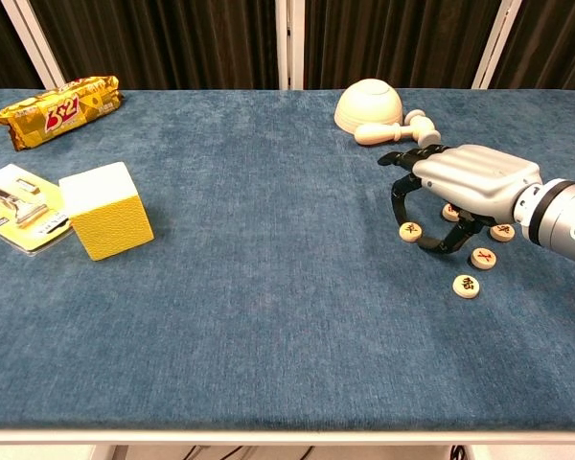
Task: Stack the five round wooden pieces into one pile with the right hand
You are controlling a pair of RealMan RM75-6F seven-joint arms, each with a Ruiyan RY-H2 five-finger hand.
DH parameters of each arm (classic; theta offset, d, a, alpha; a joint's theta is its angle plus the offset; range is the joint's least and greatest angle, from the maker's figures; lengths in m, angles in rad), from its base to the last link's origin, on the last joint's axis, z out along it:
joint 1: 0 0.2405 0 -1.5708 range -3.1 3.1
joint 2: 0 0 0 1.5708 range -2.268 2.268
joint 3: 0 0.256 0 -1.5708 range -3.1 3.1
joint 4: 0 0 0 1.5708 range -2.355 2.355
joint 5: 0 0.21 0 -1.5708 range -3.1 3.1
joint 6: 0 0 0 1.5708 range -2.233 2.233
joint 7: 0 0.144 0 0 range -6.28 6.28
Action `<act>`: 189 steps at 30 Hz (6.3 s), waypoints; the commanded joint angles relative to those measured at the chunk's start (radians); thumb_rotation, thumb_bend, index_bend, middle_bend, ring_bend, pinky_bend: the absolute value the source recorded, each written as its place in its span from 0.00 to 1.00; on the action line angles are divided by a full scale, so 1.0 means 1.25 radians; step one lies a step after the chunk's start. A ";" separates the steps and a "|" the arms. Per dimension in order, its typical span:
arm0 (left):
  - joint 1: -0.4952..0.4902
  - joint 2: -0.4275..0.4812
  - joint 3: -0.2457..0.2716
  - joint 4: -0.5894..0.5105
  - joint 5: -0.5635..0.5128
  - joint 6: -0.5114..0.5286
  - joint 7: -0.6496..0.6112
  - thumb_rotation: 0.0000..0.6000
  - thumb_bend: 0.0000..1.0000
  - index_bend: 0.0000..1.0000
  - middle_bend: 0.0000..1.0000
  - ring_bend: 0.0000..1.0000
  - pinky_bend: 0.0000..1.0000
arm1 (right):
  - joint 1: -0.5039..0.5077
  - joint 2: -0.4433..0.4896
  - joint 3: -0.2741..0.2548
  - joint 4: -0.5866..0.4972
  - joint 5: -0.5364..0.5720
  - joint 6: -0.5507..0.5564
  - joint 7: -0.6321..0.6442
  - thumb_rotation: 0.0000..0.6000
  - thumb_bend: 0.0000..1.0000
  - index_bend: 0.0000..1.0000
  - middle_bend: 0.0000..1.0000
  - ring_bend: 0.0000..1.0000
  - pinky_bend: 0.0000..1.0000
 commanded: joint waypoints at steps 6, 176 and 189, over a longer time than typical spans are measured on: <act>0.000 0.001 0.000 0.000 -0.002 -0.002 -0.002 1.00 0.14 0.08 0.00 0.00 0.00 | 0.000 -0.002 -0.002 0.008 -0.004 0.008 0.009 1.00 0.28 0.51 0.00 0.00 0.00; -0.010 0.001 0.000 0.011 -0.020 -0.028 -0.017 1.00 0.14 0.08 0.00 0.00 0.00 | -0.016 0.066 0.029 0.009 0.054 0.012 0.016 1.00 0.28 0.53 0.01 0.00 0.00; -0.010 0.001 -0.001 0.013 -0.022 -0.029 -0.019 1.00 0.14 0.08 0.00 0.00 0.00 | -0.009 0.063 0.025 0.010 0.068 0.010 0.007 1.00 0.27 0.48 0.01 0.00 0.00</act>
